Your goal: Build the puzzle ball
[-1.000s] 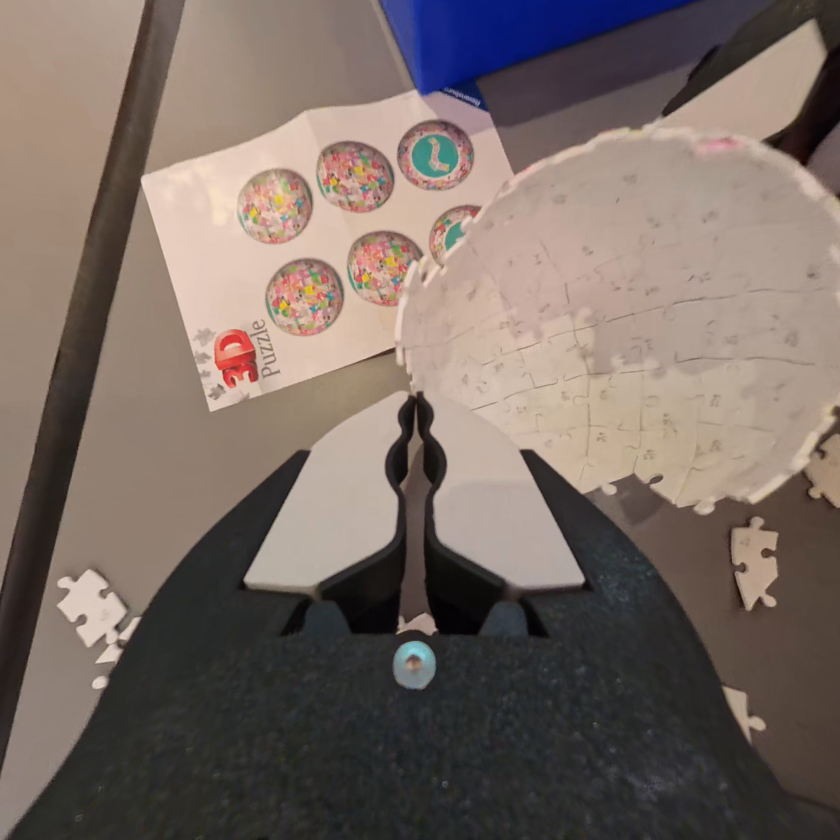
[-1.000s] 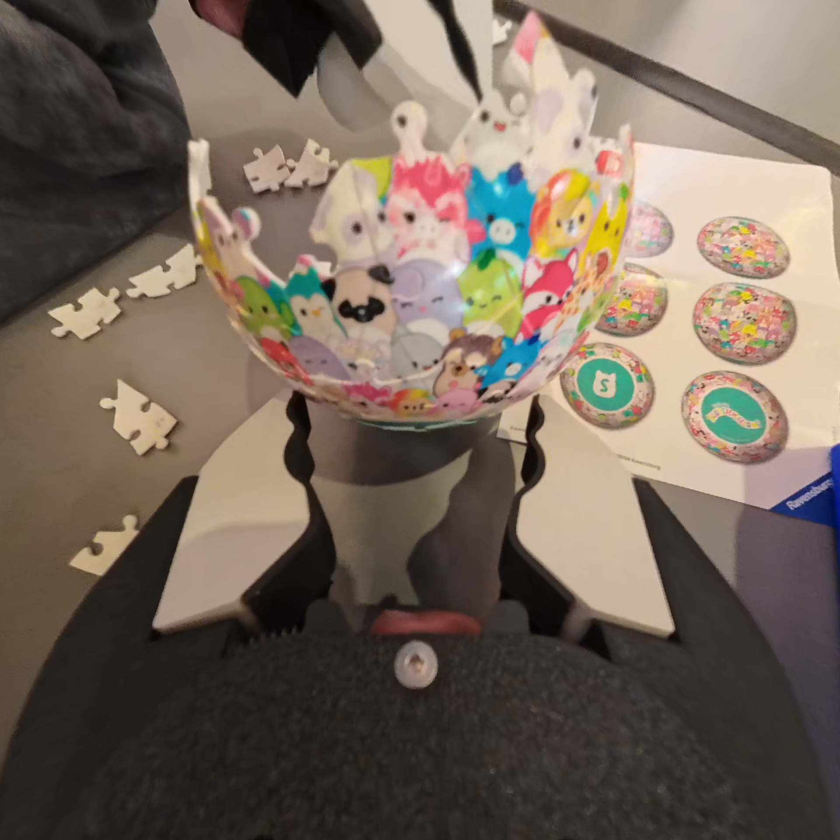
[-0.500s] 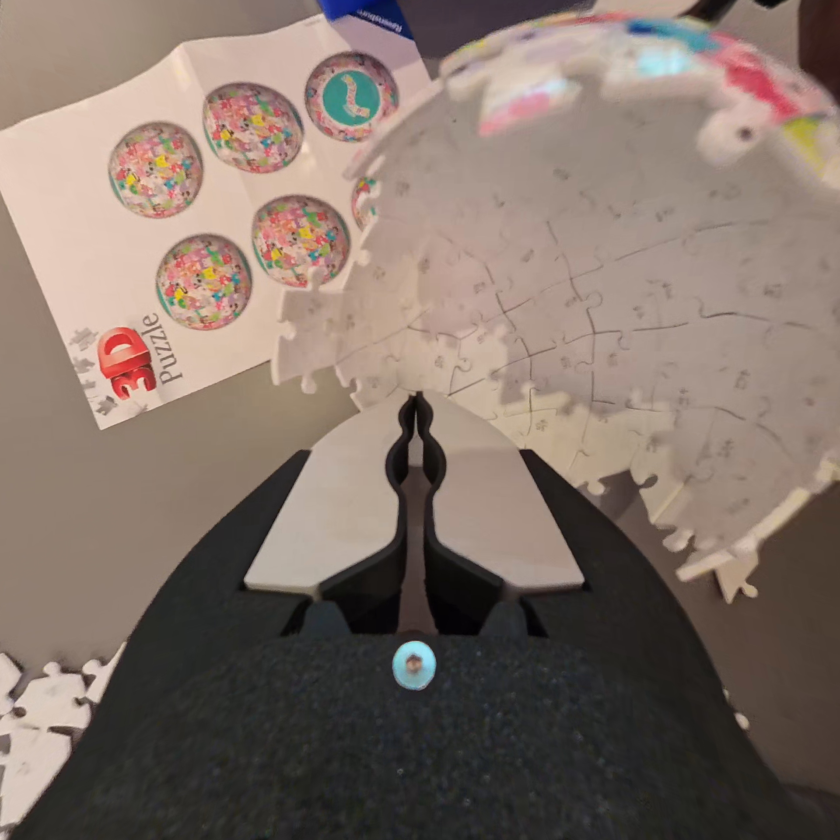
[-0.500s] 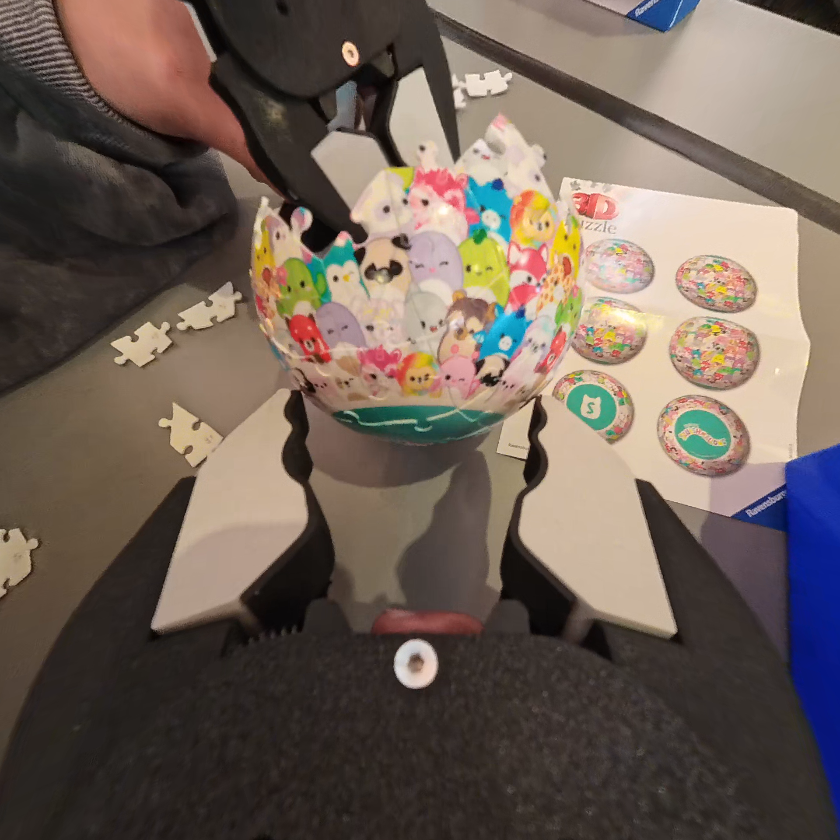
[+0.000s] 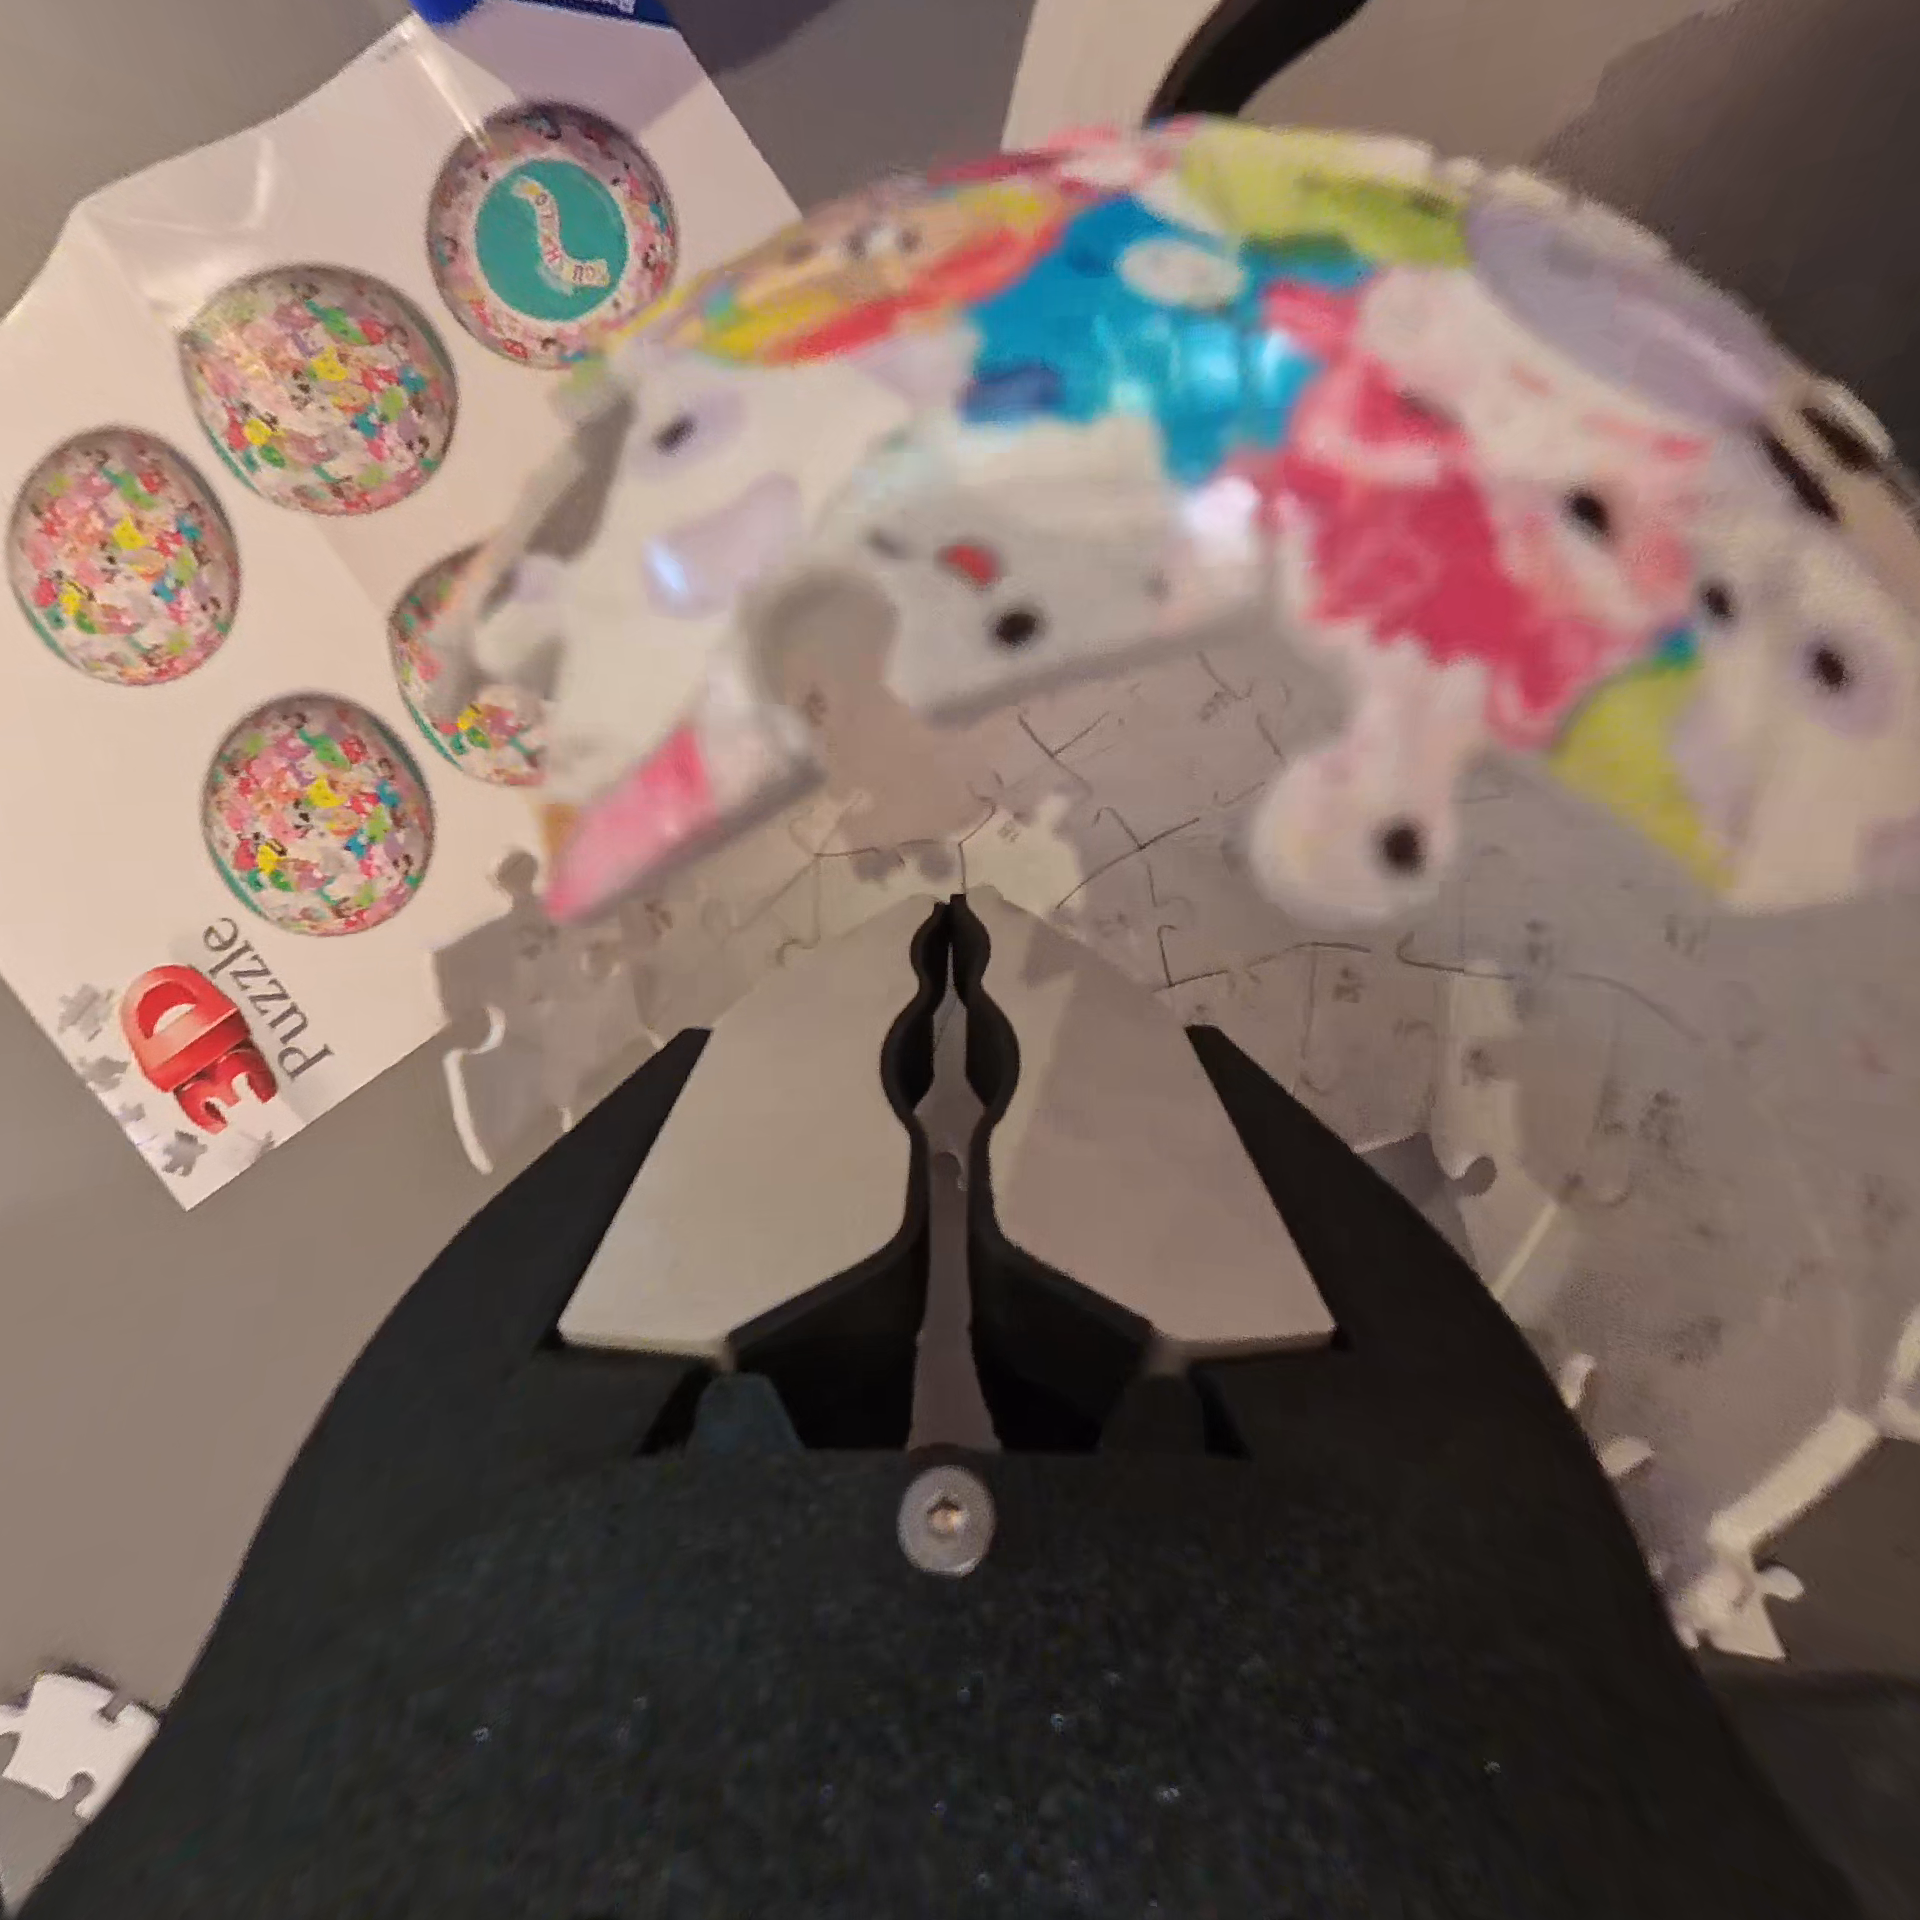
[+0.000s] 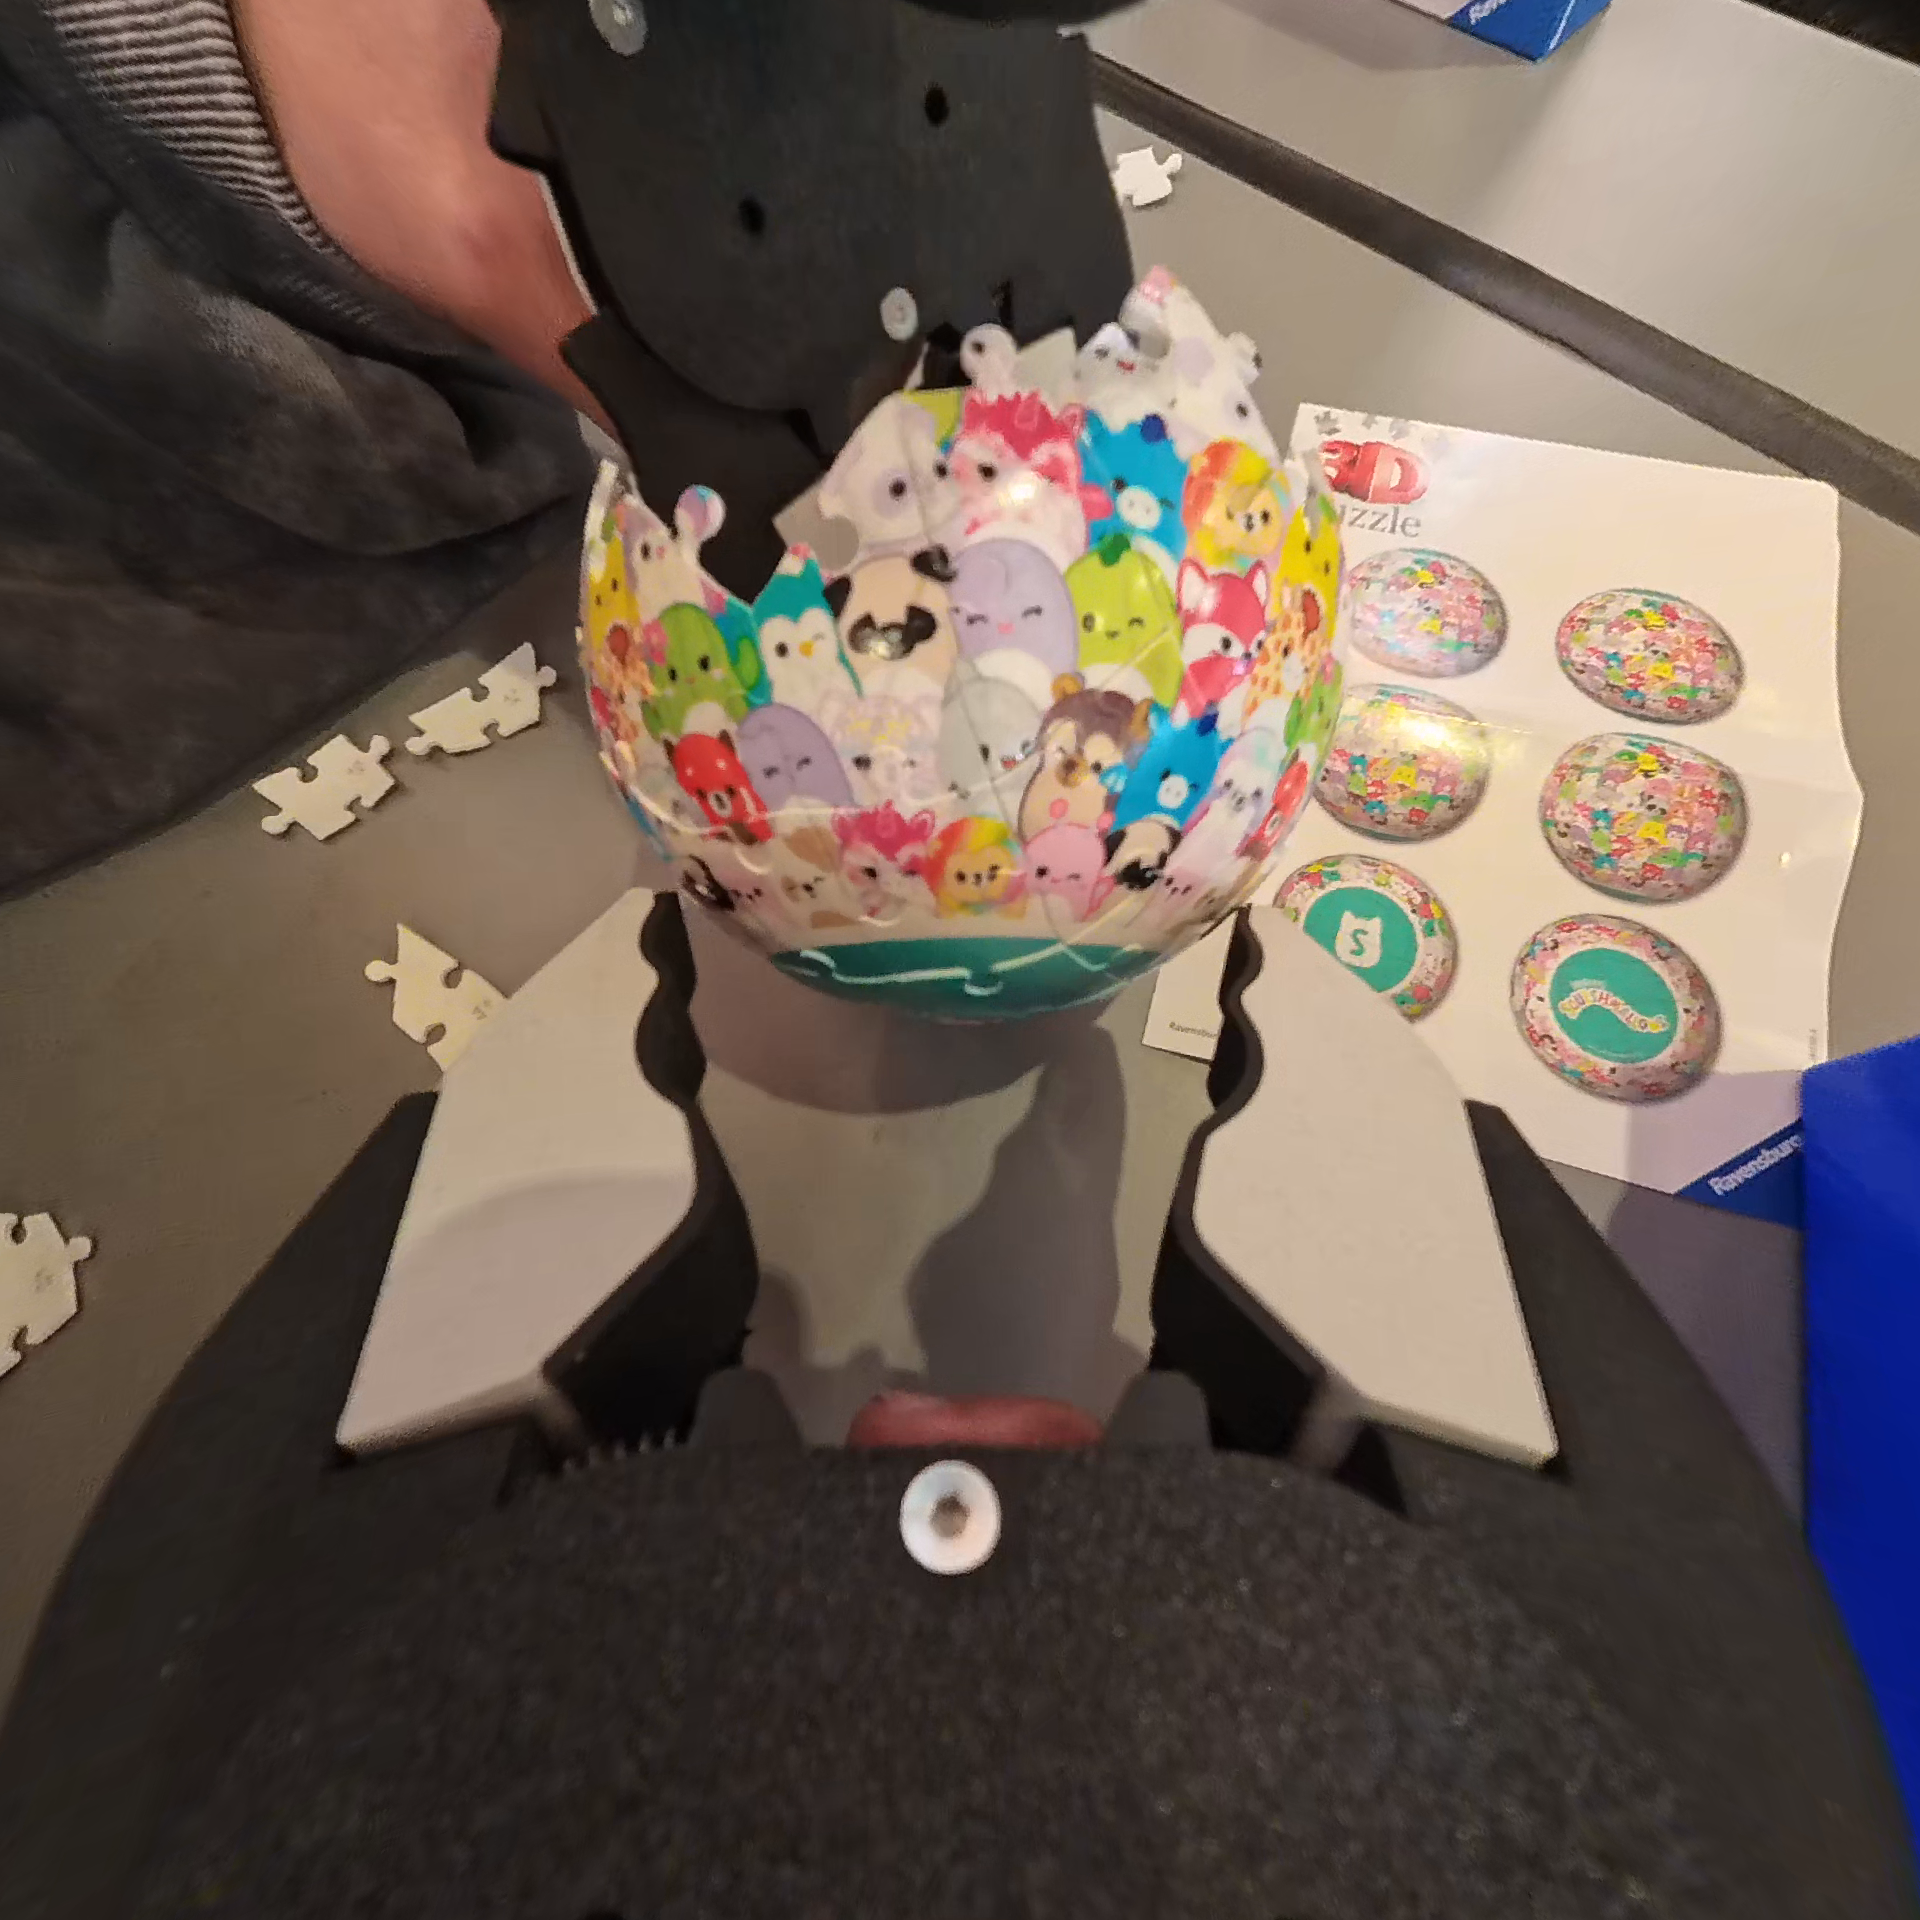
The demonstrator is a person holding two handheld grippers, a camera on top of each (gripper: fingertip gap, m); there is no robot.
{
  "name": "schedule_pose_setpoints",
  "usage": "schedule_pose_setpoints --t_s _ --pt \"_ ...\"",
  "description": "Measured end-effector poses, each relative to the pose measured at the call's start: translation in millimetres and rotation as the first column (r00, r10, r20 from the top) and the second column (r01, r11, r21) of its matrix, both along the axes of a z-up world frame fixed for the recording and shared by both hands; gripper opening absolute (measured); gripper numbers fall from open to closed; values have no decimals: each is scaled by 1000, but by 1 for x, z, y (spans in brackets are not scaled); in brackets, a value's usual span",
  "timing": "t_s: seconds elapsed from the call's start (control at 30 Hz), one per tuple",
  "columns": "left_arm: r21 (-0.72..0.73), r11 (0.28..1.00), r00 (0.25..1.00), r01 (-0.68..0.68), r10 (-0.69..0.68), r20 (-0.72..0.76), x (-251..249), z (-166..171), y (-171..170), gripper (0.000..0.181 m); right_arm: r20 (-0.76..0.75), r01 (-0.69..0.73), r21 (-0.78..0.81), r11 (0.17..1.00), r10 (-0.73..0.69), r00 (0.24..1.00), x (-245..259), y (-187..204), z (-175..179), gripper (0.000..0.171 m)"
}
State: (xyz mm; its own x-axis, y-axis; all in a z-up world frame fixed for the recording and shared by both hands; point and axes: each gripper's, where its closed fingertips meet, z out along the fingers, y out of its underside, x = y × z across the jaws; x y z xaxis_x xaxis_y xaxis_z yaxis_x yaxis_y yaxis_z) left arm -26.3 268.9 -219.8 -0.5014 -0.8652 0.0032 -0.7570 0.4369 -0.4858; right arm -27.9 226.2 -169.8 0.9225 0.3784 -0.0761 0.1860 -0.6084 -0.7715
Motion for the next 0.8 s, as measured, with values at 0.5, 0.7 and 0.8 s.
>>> schedule_pose_setpoints --t_s 0.5,0.7,0.8 --pt "-36 999 999 -33 33 1 2 0 -6 0 42 -5 -7 1000 6 999 1 0 1 97" --pt "-46 998 999 -38 37 -22 2 -3 -6 0 44 -2 -8 1000 2 999 1 0 3 98" --pt "-70 996 999 -48 46 -30 2 -3 -7 1 50 -1 -8 1000 1 999 1 0 3 98"
